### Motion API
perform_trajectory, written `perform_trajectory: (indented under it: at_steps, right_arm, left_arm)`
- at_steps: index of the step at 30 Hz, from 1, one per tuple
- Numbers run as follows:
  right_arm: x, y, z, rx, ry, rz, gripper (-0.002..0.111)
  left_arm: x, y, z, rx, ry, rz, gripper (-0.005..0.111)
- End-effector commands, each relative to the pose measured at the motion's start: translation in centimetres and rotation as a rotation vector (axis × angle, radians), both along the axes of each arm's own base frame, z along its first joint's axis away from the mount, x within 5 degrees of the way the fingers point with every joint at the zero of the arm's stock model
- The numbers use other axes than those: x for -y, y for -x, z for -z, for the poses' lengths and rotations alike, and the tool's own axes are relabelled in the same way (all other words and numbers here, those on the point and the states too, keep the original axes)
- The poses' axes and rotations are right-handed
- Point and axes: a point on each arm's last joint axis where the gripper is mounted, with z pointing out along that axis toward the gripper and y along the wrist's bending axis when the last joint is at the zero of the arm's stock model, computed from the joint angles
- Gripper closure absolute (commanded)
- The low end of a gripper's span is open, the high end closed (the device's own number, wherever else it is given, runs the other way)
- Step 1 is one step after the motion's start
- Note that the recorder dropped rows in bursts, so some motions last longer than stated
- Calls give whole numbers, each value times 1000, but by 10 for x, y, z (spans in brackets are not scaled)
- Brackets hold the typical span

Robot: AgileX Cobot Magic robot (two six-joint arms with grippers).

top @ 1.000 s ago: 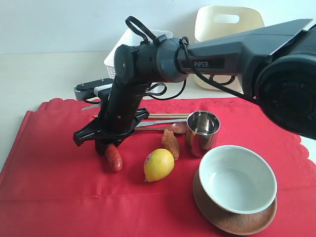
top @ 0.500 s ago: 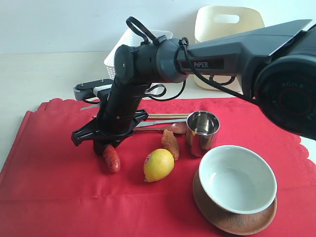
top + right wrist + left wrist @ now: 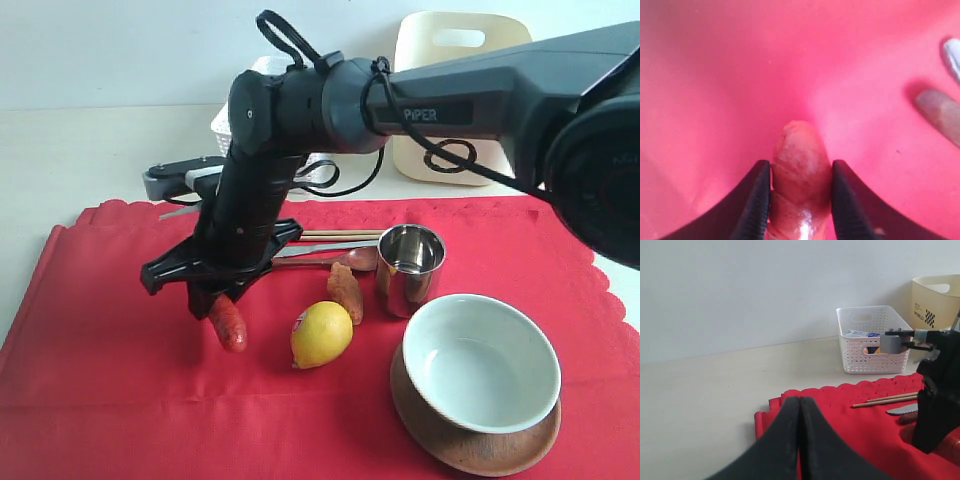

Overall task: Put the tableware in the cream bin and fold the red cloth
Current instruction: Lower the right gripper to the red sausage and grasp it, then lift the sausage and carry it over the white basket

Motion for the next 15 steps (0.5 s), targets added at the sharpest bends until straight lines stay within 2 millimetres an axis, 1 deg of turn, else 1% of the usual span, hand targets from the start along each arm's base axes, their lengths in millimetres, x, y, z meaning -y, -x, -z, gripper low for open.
perform_trajectory:
  at_steps: [1, 2, 7, 15]
  right_arm:
    - [0, 2, -23, 35, -29, -7, 108]
    - [0, 2, -25, 40, -30, -11, 108]
    - [2, 2, -47, 101, -44, -34, 108]
    - [11, -13, -82, 197, -65, -16, 108]
  left_arm:
    - [0, 0, 1, 4, 3, 6, 106]
    - [0, 0, 1, 4, 3, 6, 106]
    - [0, 0, 1, 3, 5, 5, 106]
    - [0, 0, 1, 4, 3, 6, 106]
